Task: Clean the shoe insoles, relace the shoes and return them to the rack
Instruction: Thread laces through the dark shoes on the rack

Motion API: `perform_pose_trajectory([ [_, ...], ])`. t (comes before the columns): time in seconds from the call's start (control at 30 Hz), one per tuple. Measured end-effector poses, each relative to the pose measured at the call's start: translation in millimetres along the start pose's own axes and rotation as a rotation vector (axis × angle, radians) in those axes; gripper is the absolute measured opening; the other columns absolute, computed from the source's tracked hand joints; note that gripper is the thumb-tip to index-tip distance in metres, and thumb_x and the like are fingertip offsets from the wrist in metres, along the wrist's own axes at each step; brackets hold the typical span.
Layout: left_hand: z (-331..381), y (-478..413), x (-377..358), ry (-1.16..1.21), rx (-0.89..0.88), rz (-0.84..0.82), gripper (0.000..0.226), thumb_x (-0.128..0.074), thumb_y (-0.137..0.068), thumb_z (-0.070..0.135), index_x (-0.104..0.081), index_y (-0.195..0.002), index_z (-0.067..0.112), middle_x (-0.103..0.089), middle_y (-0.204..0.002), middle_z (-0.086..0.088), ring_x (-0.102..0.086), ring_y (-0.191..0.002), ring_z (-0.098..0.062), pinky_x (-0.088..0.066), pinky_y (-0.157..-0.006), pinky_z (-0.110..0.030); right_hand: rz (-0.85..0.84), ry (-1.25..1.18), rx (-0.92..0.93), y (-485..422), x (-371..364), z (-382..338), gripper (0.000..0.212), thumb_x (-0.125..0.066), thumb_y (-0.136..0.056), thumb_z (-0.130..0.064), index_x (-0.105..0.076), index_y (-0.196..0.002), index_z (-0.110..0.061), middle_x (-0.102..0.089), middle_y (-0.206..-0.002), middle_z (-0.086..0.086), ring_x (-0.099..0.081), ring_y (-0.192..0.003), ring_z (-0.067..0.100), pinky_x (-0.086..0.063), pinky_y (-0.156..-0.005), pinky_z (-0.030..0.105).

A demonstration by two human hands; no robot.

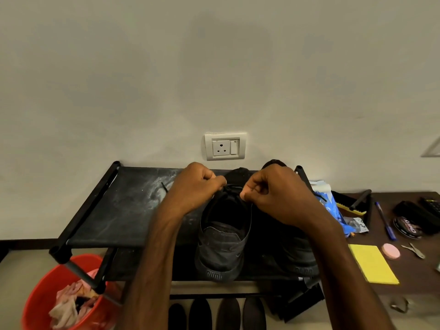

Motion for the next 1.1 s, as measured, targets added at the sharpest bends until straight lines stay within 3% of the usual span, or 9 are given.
perform_pose_trajectory([
  [0.1,8.3,4.7,-3.9,0.303,0.198,-0.021,0.024,-0.074,-0.090,0.024,-0.078,-0.074,0.006,-0.064,-0.057,0.004,-0.044,-0.040,0.000,-0.031,-0.039,-0.012,0.007,0.010,-0.001,-0.1,1.7,-0.8,0.012,-0.073,-0.091,-0.021,-0.078,-0.082,-0.026,-0.071,-0.070,-0.016,-0.067,-0.067,-0.003,-0.058,-0.071,0.023],
  [0.2,14.8,11.1,-2.7,0.384,0.240,-0.057,0.016,-0.075,-0.090,0.022,-0.081,-0.087,0.007,-0.076,-0.075,0.004,-0.047,-0.042,0.003,-0.029,-0.038,-0.010,0.011,0.024,0.009,0.0,1.7,-1.8,0.014,-0.071,-0.091,-0.019,-0.078,-0.081,-0.026,-0.071,-0.070,-0.016,-0.068,-0.068,0.001,-0.062,-0.075,0.031],
  [0.33,19.8,16.0,-3.1,0.279,0.150,-0.014,0.006,-0.079,-0.086,0.020,-0.083,-0.086,0.015,-0.077,-0.077,0.002,-0.064,-0.056,0.005,-0.045,-0.051,-0.008,-0.037,0.019,0.025,1.8,1.1,-4.2,0.016,-0.066,-0.095,-0.014,-0.077,-0.089,-0.025,-0.072,-0.080,-0.010,-0.068,-0.075,0.008,-0.062,-0.079,0.034],
  [0.4,20.6,15.5,-5.0,0.184,0.118,-0.005,0.002,-0.082,-0.083,0.023,-0.083,-0.083,0.021,-0.078,-0.078,0.005,-0.073,-0.076,-0.005,-0.057,-0.070,-0.020,-0.080,-0.013,0.043,3.0,3.1,-5.0,0.018,-0.064,-0.097,-0.011,-0.076,-0.098,-0.024,-0.072,-0.086,-0.009,-0.068,-0.080,0.008,-0.060,-0.080,0.029],
  [0.5,23.8,14.7,-7.5,0.094,0.102,-0.018,0.001,-0.082,-0.083,0.024,-0.083,-0.083,0.024,-0.077,-0.077,0.007,-0.074,-0.083,-0.013,-0.061,-0.087,-0.039,-0.076,-0.056,0.052,3.5,6.7,-4.3,0.022,-0.064,-0.098,-0.008,-0.077,-0.102,-0.024,-0.071,-0.087,-0.012,-0.067,-0.081,0.003,-0.055,-0.078,0.019],
  [0.73,26.4,17.5,-4.8,-0.027,0.044,-0.123,0.012,-0.086,-0.079,0.031,-0.083,-0.091,0.029,-0.078,-0.081,0.010,-0.073,-0.081,-0.007,-0.061,-0.087,-0.039,0.161,-0.242,0.118,1.0,6.2,-7.6,0.017,-0.073,-0.093,-0.011,-0.080,-0.102,-0.024,-0.076,-0.089,-0.014,-0.069,-0.085,-0.004,-0.054,-0.079,0.010],
  [0.83,27.0,17.7,-9.4,-0.059,0.003,-0.028,0.009,-0.086,-0.077,0.036,-0.082,-0.076,0.029,-0.074,-0.068,0.007,-0.071,-0.070,-0.011,-0.061,-0.076,-0.044,0.176,-0.292,0.141,-1.8,0.5,-10.9,0.016,-0.076,-0.090,-0.010,-0.081,-0.101,-0.020,-0.077,-0.088,-0.012,-0.071,-0.085,-0.003,-0.055,-0.080,0.011],
  [0.93,28.0,15.4,-13.1,-0.103,-0.008,0.058,0.011,-0.085,-0.077,0.036,-0.080,-0.070,0.029,-0.072,-0.065,0.011,-0.069,-0.066,-0.007,-0.061,-0.072,-0.039,0.264,-0.344,0.096,-4.6,-4.0,-7.7,0.013,-0.076,-0.090,-0.010,-0.081,-0.099,-0.017,-0.076,-0.085,-0.012,-0.070,-0.080,-0.003,-0.054,-0.075,0.010],
  [1.1,28.1,15.7,-9.8,-0.108,0.002,0.073,0.007,-0.085,-0.075,0.029,-0.080,-0.070,0.027,-0.073,-0.067,0.012,-0.069,-0.070,-0.006,-0.061,-0.076,-0.038,0.145,-0.444,0.026,-9.1,-17.0,-4.1,0.010,-0.067,-0.097,-0.009,-0.075,-0.102,-0.012,-0.077,-0.084,-0.003,-0.072,-0.075,0.003,-0.056,-0.071,0.017],
])
Point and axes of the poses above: each hand's wrist, its own y-axis away from the middle knuckle, its own x-axis out of the back of the hand, z = x × y, the point moved 1 cm from there along -y, towards the middle knuckle
